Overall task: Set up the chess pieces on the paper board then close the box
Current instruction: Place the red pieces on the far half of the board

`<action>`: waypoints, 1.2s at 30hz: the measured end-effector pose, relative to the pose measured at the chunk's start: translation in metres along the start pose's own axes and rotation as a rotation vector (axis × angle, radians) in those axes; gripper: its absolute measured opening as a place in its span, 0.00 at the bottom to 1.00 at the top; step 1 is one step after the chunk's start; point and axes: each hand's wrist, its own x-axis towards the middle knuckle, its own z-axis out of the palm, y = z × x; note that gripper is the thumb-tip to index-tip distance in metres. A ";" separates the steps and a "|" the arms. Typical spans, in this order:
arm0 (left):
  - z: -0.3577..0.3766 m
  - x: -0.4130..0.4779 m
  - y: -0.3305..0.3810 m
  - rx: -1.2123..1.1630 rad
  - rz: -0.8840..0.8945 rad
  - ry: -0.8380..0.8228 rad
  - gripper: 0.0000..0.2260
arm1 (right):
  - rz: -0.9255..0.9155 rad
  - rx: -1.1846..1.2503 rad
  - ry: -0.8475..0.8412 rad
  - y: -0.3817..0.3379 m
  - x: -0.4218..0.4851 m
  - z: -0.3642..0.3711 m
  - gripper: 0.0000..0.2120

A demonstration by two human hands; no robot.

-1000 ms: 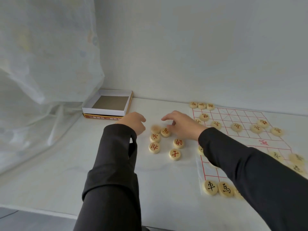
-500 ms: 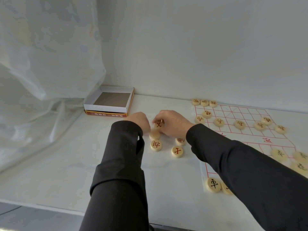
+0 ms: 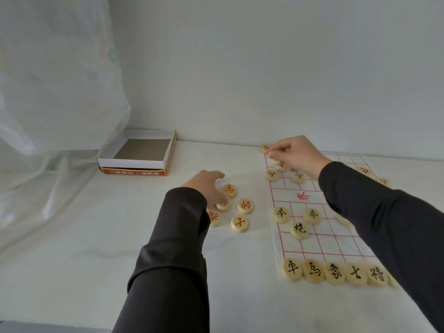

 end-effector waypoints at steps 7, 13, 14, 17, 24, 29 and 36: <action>0.030 0.004 0.027 0.239 -0.024 0.022 0.41 | 0.298 0.199 0.105 0.036 0.025 -0.050 0.13; 0.045 0.016 0.036 0.364 -0.027 0.140 0.30 | 0.348 -0.001 0.278 0.066 0.036 -0.058 0.11; 0.045 0.017 0.036 0.365 -0.016 0.159 0.27 | 0.347 -0.029 0.280 0.067 0.038 -0.057 0.11; 0.045 0.018 0.035 0.352 0.024 0.194 0.22 | 0.371 -0.030 0.299 0.068 0.049 -0.056 0.10; 0.044 0.020 0.035 0.277 0.078 0.181 0.24 | 0.456 0.074 0.208 0.073 0.069 -0.052 0.06; 0.046 0.019 0.038 0.314 0.088 0.165 0.32 | 0.409 -0.166 0.162 0.070 0.067 -0.052 0.12; 0.057 0.020 0.044 0.391 0.115 0.274 0.23 | 0.268 -0.430 0.166 0.072 0.067 -0.047 0.16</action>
